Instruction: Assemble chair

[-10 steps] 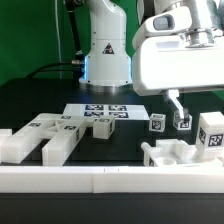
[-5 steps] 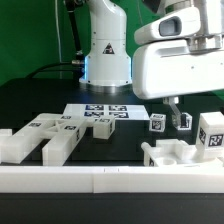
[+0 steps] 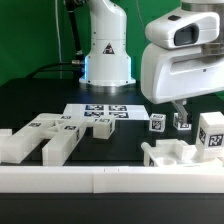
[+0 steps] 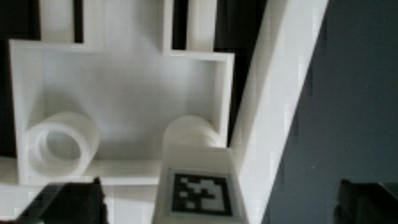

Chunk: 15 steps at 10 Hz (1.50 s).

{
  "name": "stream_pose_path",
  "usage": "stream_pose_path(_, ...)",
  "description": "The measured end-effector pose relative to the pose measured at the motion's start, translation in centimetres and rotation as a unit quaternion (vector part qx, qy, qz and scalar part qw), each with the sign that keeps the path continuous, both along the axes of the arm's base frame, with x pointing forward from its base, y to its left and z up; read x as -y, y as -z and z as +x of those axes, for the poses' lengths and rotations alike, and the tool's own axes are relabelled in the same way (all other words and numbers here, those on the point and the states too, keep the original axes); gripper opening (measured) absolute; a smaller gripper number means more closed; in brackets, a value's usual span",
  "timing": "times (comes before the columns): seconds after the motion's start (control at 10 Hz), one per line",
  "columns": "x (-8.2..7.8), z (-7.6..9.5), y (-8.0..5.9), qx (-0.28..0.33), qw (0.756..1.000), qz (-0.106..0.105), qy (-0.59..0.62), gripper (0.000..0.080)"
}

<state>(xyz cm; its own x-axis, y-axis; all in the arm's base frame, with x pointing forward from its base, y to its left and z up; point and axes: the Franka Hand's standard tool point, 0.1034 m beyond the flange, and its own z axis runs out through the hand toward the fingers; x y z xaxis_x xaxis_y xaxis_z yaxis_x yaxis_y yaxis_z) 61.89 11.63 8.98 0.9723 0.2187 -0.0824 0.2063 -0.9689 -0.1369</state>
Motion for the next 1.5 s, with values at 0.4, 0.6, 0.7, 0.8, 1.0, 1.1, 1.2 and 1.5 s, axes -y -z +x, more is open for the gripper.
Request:
stream_pose_path(0.4,0.1,0.1,0.4,-0.005,1.0,-0.003,0.029,0.0649)
stream_pose_path(0.6,0.1,0.0,0.5,-0.008,0.999,-0.005,0.04,0.0649)
stream_pose_path(0.7,0.3,-0.3,0.5,-0.019,0.997,-0.012,0.076,0.0649)
stream_pose_path(0.8,0.5,-0.1,0.4,-0.024,0.997,-0.018,0.077,0.0649)
stream_pose_path(1.0,0.5,1.2,0.3,-0.019,0.997,-0.017,0.078,0.0649)
stream_pose_path(1.1,0.5,1.5,0.2,-0.017,0.997,-0.016,0.078,0.0649)
stream_pose_path(1.2,0.4,1.6,0.2,-0.016,0.997,-0.016,0.078,0.0649)
stream_pose_path(1.5,0.7,2.2,0.2,-0.011,0.998,-0.012,0.06,0.0649)
